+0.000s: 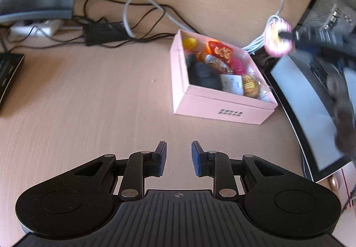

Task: Organize objects

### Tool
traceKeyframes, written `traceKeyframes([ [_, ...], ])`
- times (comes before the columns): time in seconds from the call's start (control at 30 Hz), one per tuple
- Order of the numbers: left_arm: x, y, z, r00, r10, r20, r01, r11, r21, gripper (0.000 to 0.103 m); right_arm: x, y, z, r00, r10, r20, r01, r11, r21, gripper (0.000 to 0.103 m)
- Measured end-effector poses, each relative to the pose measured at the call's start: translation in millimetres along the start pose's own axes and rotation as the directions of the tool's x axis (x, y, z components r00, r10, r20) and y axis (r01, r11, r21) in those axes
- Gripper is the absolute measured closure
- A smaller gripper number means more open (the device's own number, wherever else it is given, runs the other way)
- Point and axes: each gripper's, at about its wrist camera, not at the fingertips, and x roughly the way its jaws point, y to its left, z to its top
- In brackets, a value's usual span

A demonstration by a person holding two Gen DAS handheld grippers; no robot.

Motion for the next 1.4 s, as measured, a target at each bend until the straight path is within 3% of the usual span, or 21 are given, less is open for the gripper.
traceKeyframes([
  [0.1,-1,4,1,1.0,-0.014,0.001,0.014,1.0,-0.015,0.076,19,-7,25,0.998,-0.027,0.053,0.024,0.998,0.058,0.06],
  [0.23,-1,10,8,1.0,-0.019,0.014,0.019,1.0,-0.023,0.076,27,-16,22,0.999,-0.039,0.02,0.036,0.993,0.112,0.05],
  [0.37,6,15,28,0.999,-0.014,0.049,0.016,0.999,-0.039,0.076,20,-11,-17,0.996,-0.068,-0.053,0.069,0.998,0.007,0.049],
  [0.53,33,2,66,0.996,-0.014,0.088,0.014,1.0,-0.008,0.076,23,-6,-68,0.975,-0.14,-0.174,0.118,0.984,-0.134,0.049],
  [0.67,65,-13,86,0.999,0.02,0.048,-0.022,0.999,0.034,0.076,26,-7,-86,0.956,-0.185,-0.229,0.147,0.974,-0.172,0.049],
  [0.8,88,-23,90,0.997,0.076,0.006,-0.076,0.993,0.093,0.076,26,-9,-85,0.951,-0.21,-0.226,0.171,0.968,-0.182,0.04],
  [0.97,103,-15,87,0.996,0.092,-0.017,-0.09,0.992,0.084,0.06,30,-9,-84,0.949,-0.225,-0.222,0.18,0.962,-0.207,0.04],
  [1.03,106,-7,87,0.993,0.12,-0.016,-0.119,0.992,0.052,0.033,36,-9,-83,0.949,-0.227,-0.221,0.179,0.96,-0.216,0.04],
  [1.13,112,15,89,0.985,0.172,-0.017,-0.173,0.985,-0.016,0.003,50,-10,-80,0.948,-0.239,-0.212,0.191,0.956,-0.223,0.04],
  [1.27,116,38,96,0.983,0.184,0.014,-0.183,0.981,-0.061,0.0,67,-7,-72,0.951,-0.213,-0.224,0.169,0.965,-0.201,0.041],
  [1.4,122,48,108,0.975,0.218,0.046,-0.218,0.976,-0.003,0.0,74,-6,-55,0.956,-0.232,-0.177,0.194,0.958,-0.209,0.041],
])
